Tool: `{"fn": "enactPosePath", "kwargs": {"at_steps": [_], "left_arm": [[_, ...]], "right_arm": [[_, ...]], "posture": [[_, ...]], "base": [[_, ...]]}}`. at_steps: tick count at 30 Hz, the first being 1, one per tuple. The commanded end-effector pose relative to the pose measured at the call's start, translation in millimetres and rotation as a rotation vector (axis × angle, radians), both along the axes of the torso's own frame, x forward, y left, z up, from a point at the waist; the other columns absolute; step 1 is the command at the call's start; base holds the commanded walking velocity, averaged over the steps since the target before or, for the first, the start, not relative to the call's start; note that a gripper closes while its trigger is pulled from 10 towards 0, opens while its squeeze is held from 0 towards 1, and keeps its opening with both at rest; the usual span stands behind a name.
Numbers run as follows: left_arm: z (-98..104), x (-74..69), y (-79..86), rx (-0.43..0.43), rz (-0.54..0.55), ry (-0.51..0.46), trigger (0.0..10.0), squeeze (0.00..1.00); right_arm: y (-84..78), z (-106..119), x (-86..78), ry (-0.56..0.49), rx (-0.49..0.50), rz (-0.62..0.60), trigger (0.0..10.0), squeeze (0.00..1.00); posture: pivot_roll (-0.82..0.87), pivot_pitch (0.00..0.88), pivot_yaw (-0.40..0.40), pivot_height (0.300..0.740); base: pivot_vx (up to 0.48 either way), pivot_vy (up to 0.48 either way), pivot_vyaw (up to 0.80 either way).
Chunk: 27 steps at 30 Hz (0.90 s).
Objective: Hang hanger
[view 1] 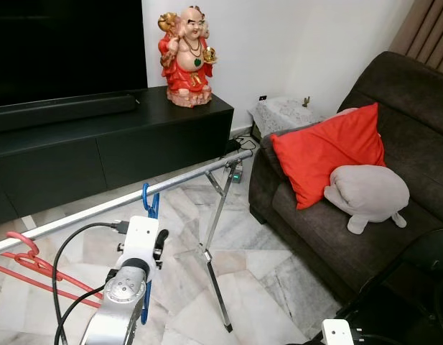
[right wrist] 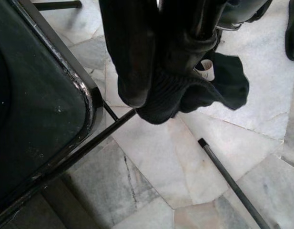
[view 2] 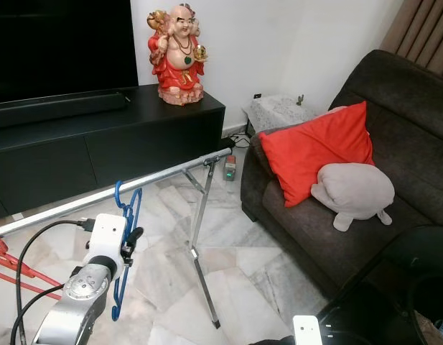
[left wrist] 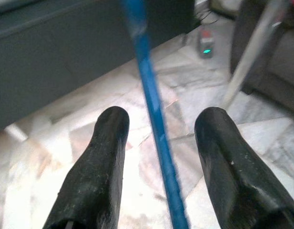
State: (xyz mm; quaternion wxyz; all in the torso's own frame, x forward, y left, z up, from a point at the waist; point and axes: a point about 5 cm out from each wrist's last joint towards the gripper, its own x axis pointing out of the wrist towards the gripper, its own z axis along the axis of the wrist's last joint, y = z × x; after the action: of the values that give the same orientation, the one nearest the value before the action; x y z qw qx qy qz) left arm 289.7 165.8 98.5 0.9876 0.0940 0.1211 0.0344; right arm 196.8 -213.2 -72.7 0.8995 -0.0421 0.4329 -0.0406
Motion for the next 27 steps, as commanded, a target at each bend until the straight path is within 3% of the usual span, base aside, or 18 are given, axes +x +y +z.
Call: {"fn": "enactPosePath", "kwargs": {"at_steps": [1,4,9,22,23,24,25,27], "left_arm": [[0,1.9,1.4,0.026,0.019,0.018,10.0,0.00],[-5,5.7,-2.8,-0.005,-0.008,0.051,10.0,0.00],[-9,12.2,-6.3,0.022,0.009,0.081,10.0,0.00],[-4,31.7,-7.9,0.047,0.106,0.059,10.0,0.00],[-4,32.1,-8.8,0.045,0.103,0.058,9.1,0.00],[-4,32.6,-9.3,0.043,0.101,0.057,9.1,0.00],[-5,33.3,-10.6,0.044,0.096,0.058,0.0,0.00],[-6,34.2,-12.1,0.047,0.092,0.063,0.0,0.00]], "right_arm": [[-6.3,3,3.8,-0.007,-0.014,0.000,10.0,0.00],[-6.2,4,4.6,-0.006,-0.013,0.005,10.0,0.00],[-6.0,4,5.6,-0.006,-0.012,0.011,10.0,0.00],[-5.6,4,5.7,0.003,-0.012,0.017,10.0,0.00],[-5.6,4,5.7,0.003,-0.012,0.018,10.0,0.00],[-5.5,4,5.7,0.003,-0.012,0.019,10.0,0.00],[-5.4,4,5.7,0.004,-0.012,0.020,10.0,0.00],[-5.3,4,5.6,0.004,-0.011,0.020,10.0,0.00]], "posture": [[0.20,0.000,-0.170,0.740],[0.20,0.000,-0.177,0.740],[0.19,0.000,-0.180,0.740],[0.18,0.000,-0.181,0.740],[0.18,0.000,-0.181,0.740],[0.18,0.000,-0.181,0.740],[0.18,0.000,-0.180,0.740],[0.17,0.000,-0.179,0.740]], "base": [[0.000,0.000,0.00],[0.000,0.000,0.00],[0.000,0.000,0.00],[0.000,0.000,0.00],[0.000,0.000,0.00],[0.000,0.000,0.00],[0.000,0.000,0.00],[0.000,0.000,0.00]]}}
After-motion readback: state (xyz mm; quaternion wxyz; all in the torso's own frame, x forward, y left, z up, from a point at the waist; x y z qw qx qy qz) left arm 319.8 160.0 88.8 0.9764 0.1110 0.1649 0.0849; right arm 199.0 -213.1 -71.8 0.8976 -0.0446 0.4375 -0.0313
